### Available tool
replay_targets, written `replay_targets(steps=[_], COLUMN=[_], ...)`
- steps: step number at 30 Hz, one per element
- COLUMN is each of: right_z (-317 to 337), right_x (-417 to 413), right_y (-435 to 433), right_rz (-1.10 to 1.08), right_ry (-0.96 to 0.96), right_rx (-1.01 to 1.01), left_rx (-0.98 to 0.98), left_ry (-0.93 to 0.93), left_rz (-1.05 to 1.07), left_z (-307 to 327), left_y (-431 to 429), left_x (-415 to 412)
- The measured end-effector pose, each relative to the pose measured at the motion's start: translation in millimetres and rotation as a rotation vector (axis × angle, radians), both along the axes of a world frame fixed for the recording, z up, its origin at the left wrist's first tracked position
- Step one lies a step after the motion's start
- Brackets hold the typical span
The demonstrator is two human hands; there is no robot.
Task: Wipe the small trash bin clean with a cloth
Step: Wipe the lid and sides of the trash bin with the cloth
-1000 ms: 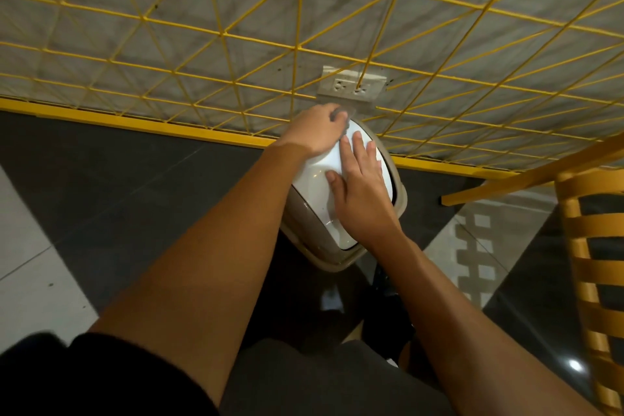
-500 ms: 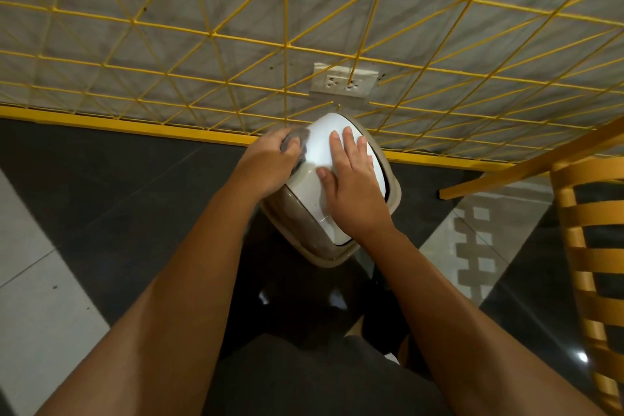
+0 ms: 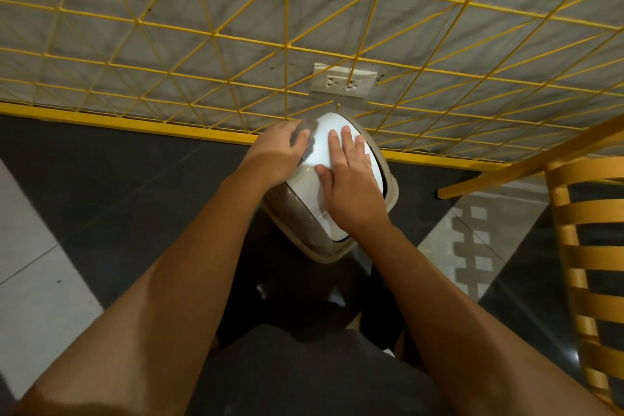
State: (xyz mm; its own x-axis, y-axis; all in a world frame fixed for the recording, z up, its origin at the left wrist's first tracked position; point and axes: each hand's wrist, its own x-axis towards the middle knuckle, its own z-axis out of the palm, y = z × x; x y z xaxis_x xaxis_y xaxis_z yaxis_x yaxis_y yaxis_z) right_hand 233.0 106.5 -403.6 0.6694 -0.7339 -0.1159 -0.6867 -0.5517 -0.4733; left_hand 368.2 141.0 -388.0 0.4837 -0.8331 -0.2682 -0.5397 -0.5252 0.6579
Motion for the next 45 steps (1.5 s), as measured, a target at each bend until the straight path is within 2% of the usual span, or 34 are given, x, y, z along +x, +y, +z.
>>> replay_targets(steps=[7, 10, 14, 17, 20, 22, 24, 27, 33, 35, 38, 40, 41, 42, 45], right_z=[-1, 0, 2, 2, 2, 1, 2, 4, 8, 15, 32, 43, 47, 49, 53], right_x=[0, -3, -6, -6, -5, -5, -4, -4, -4, -5, -14, -24, -30, -35, -48], right_y=[-1, -4, -8, -8, -6, -4, -3, -4, -6, -12, -18, -15, -13, -10, -2], right_rz=[-0.001, 0.018, 0.043, 0.029, 0.0, -0.007, -0.01, -0.009, 0.004, -0.037, -0.255, -0.42, -0.486, -0.528, -0.499], right_ry=[0.021, 0.027, 0.004, -0.029, -0.032, -0.022, -0.026, -0.022, 0.002, -0.057, -0.362, -0.525, -0.571, -0.603, -0.638], right_rx=[-0.013, -0.005, 0.025, 0.051, 0.057, 0.047, 0.058, 0.077, 0.177, 0.303, 0.476, 0.492, 0.532, 0.63, 1.126], left_rx=[-0.205, -0.276, -0.25, -0.264, -0.271, -0.274, -0.296, -0.321, -0.279, -0.282, -0.393, -0.527, -0.554, -0.553, -0.501], left_ry=[-0.086, -0.167, -0.365, -0.237, -0.124, -0.096, -0.12, -0.248, -0.467, -0.308, 0.092, 0.149, 0.152, 0.176, 0.334], left_rz=[0.184, 0.084, -0.063, -0.064, 0.189, 0.278, 0.219, -0.053, -0.369, -0.344, 0.016, 0.269, 0.331, 0.362, 0.377], left_z=[-6, -10, -22, -22, -17, -14, -13, -22, -42, -38, -12, 8, 15, 20, 32], left_y=[55, 66, 75, 73, 59, 55, 62, 80, 101, 104, 94, 84, 78, 72, 56], left_x=[-45, -78, -91, -79, -59, -52, -58, -88, -112, -115, -116, -112, -108, -105, -105])
